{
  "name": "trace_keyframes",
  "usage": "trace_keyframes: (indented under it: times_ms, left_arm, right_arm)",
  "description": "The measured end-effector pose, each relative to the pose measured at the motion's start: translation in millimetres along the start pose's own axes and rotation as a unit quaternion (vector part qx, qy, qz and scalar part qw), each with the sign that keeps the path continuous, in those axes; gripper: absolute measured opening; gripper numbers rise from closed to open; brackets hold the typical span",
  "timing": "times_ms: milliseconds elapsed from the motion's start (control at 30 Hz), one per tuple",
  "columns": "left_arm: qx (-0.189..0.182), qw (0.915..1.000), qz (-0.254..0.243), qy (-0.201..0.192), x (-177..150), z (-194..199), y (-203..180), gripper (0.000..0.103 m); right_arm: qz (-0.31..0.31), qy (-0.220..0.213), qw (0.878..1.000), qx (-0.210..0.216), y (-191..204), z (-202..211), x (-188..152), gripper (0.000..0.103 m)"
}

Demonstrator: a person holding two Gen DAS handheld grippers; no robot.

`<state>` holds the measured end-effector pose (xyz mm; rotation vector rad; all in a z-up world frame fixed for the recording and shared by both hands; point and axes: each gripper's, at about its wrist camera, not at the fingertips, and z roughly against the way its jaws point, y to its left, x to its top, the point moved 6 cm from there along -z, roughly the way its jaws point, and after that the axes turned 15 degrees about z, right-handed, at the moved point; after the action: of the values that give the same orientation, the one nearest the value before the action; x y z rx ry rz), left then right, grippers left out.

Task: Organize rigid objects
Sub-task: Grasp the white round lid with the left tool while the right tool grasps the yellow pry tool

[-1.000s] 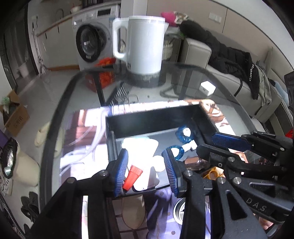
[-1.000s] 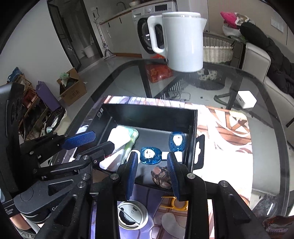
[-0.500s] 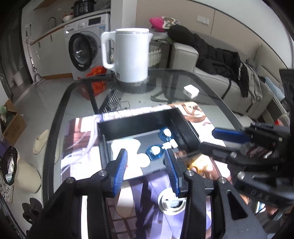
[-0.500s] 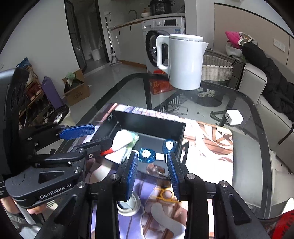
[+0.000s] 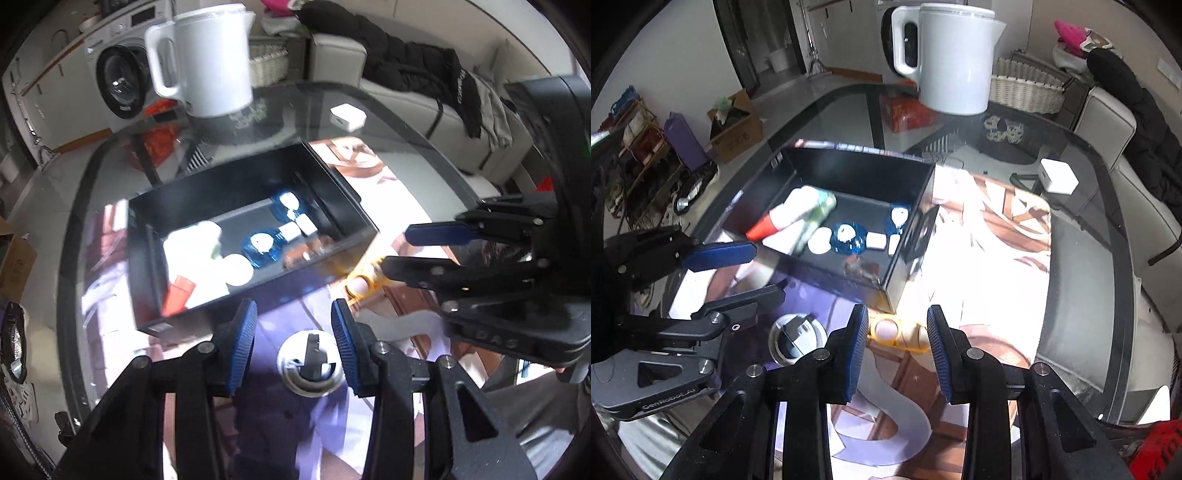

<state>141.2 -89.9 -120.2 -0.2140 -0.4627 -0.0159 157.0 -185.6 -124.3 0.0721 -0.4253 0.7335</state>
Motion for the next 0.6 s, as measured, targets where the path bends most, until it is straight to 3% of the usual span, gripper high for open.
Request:
trace_keyframes:
  times_ms: [267, 600]
  left_arm:
    - [0.025, 0.9986, -0.036, 0.031, -19, -25, -12, 0.042]
    - [0.028, 0.9978, -0.038, 0.046, -25, -37, -12, 0.043]
  right_arm:
    - [0.002, 0.05, 0.999, 0.003, 0, -44, -16, 0.034]
    - [-0.005, 0.053, 0.999, -0.003, 1, -53, -15, 0.034]
